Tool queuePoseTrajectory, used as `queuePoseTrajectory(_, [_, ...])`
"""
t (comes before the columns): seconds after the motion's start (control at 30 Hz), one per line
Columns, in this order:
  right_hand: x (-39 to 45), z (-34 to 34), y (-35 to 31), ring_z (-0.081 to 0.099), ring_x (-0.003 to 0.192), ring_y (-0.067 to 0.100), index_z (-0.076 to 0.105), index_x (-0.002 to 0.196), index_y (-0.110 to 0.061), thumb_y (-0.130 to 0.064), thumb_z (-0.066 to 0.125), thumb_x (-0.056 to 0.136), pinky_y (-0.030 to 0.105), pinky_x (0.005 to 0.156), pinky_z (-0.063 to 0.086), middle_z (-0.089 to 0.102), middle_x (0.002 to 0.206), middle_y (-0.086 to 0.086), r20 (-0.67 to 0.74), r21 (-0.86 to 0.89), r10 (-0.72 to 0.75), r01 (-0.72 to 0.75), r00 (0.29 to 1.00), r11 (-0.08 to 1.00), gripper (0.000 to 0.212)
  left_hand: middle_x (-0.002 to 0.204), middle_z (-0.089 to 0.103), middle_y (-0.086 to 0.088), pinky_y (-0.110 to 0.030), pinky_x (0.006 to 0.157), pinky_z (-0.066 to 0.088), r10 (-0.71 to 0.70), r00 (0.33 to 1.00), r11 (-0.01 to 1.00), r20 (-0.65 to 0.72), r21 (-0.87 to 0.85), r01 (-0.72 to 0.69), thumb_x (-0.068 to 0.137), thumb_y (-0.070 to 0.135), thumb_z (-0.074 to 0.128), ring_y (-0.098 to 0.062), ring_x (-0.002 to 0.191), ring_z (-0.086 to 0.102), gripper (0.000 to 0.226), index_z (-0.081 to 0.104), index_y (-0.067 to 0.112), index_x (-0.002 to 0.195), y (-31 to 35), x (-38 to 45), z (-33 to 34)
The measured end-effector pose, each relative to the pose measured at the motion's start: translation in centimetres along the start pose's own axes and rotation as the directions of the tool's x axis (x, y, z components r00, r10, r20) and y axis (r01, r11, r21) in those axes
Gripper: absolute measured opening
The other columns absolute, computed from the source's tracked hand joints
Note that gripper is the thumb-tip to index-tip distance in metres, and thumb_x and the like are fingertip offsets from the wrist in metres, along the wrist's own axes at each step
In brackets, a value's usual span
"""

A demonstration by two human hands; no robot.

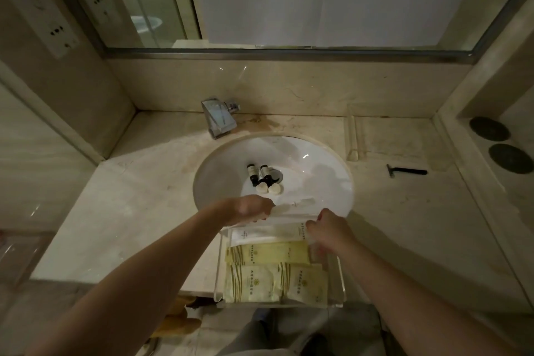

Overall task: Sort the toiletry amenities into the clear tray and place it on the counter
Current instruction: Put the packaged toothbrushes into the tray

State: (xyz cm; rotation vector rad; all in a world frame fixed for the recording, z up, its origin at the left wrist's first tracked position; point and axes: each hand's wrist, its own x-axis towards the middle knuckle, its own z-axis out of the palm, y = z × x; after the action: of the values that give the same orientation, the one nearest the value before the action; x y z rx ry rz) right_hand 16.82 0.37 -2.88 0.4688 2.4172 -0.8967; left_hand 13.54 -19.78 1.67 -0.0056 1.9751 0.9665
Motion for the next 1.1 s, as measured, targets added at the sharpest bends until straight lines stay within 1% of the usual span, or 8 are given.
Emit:
queuePoseTrajectory(0.27, [0.6, -2.1, -0.5, 0.057, 0.075, 0.031, 0.049, 0.093, -0.011, -0.034, 0.040, 0.096, 0.036, 0.067, 0.050, 0.055, 0.081, 0.008, -0.230, -0.287, -0.190, 0.120, 0.955, 0.950, 0.025, 0.098, 0.058, -0.006, -0.027, 0.077, 0.042, 0.104, 0.992, 0.946, -0.076, 0.316, -0.075, 0.089, 0.009, 0.056, -0.018, 0.085, 0.052, 0.026, 0.062, 0.004, 0.113, 0.4, 1.0, -0.3])
queuePoseTrajectory(0.37, [0.9, -2.8, -1.4, 0.062, 0.062, 0.029, 0.053, 0.088, -0.011, -0.044, 0.028, 0.099, 0.037, 0.063, 0.053, 0.066, 0.077, 0.012, -0.155, 0.230, -0.086, 0.121, 0.984, 0.966, 0.043, 0.097, 0.064, -0.007, -0.025, 0.077, 0.047, 0.121, 0.991, 0.940, -0.053, 0.326, -0.098, 0.085, 0.015, 0.065, -0.016, 0.080, 0.056, 0.027, 0.064, 0.005, 0.110, 0.6, 1.1, -0.5])
queuePoseTrajectory(0.43, [0.5, -3.1, -2.0, 0.063, 0.058, 0.027, 0.054, 0.097, -0.015, -0.051, 0.026, 0.099, 0.031, 0.054, 0.049, 0.069, 0.084, 0.017, 0.059, 0.633, -0.042, -0.005, 0.997, 0.775, 0.046, 0.096, 0.067, -0.009, -0.028, 0.080, 0.049, 0.132, 0.990, 0.931, -0.040, 0.347, -0.110, 0.083, 0.019, 0.068, -0.016, 0.080, 0.058, 0.026, 0.066, 0.007, 0.106, 0.9, 1.2, -0.4])
queuePoseTrajectory(0.5, [0.0, -3.2, -2.3, 0.064, 0.063, 0.028, 0.052, 0.098, -0.019, -0.053, 0.029, 0.099, 0.031, 0.057, 0.048, 0.069, 0.088, 0.019, 0.142, 0.736, -0.080, -0.051, 0.987, 0.675, 0.041, 0.088, 0.063, -0.003, -0.024, 0.073, 0.047, 0.164, 0.986, 0.939, -0.042, 0.311, -0.143, 0.082, 0.018, 0.069, -0.014, 0.075, 0.057, 0.018, 0.065, 0.009, 0.097, 1.3, 1.1, -0.1])
queuePoseTrajectory(0.63, [0.1, -2.7, -1.9, 0.066, 0.081, 0.029, 0.051, 0.110, -0.011, -0.048, 0.040, 0.098, 0.036, 0.073, 0.052, 0.070, 0.101, 0.020, 0.258, 0.665, -0.142, -0.069, 0.956, 0.744, 0.041, 0.091, 0.063, -0.005, -0.027, 0.072, 0.057, 0.199, 0.978, 0.966, -0.063, -0.157, -0.207, 0.086, 0.010, 0.066, -0.019, 0.084, 0.065, 0.012, 0.060, 0.006, 0.096, 1.7, 1.0, 0.0])
queuePoseTrajectory(0.8, [0.1, -1.7, -1.3, 0.063, 0.082, 0.027, 0.061, 0.104, -0.010, -0.029, 0.064, 0.089, 0.042, 0.078, 0.049, 0.069, 0.100, 0.024, 0.336, 0.563, -0.248, 0.017, 0.909, 0.826, 0.025, 0.102, 0.063, -0.016, -0.037, 0.073, 0.061, 0.135, 0.978, 0.670, -0.159, -0.712, -0.209, 0.090, 0.012, 0.061, -0.029, 0.091, 0.067, 0.034, 0.051, 0.000, 0.119, 2.0, 0.9, -0.2])
queuePoseTrajectory(0.97, [-0.1, -2.2, -1.2, 0.066, 0.075, 0.026, 0.060, 0.094, -0.006, -0.009, 0.062, 0.090, 0.037, 0.066, 0.054, 0.067, 0.085, 0.014, 0.301, 0.547, -0.338, 0.129, 0.892, 0.827, 0.005, 0.098, 0.066, -0.016, -0.036, 0.074, 0.061, 0.084, 0.982, 0.570, -0.170, -0.800, -0.187, 0.089, 0.013, 0.062, -0.029, 0.089, 0.067, 0.021, 0.057, 0.004, 0.108, 0.6, 0.6, -0.9])
queuePoseTrajectory(1.1, [0.7, -3.1, -0.3, 0.051, 0.062, 0.013, 0.057, 0.073, -0.014, -0.014, 0.067, 0.087, 0.025, 0.059, 0.041, 0.054, 0.068, 0.002, 0.285, 0.239, -0.357, 0.295, 0.889, 0.925, 0.017, 0.083, 0.063, -0.011, -0.027, 0.065, 0.054, 0.092, 0.960, 0.744, -0.266, -0.622, -0.244, 0.084, 0.006, 0.065, -0.020, 0.074, 0.063, 0.006, 0.060, 0.008, 0.084, -1.5, -0.1, -2.5])
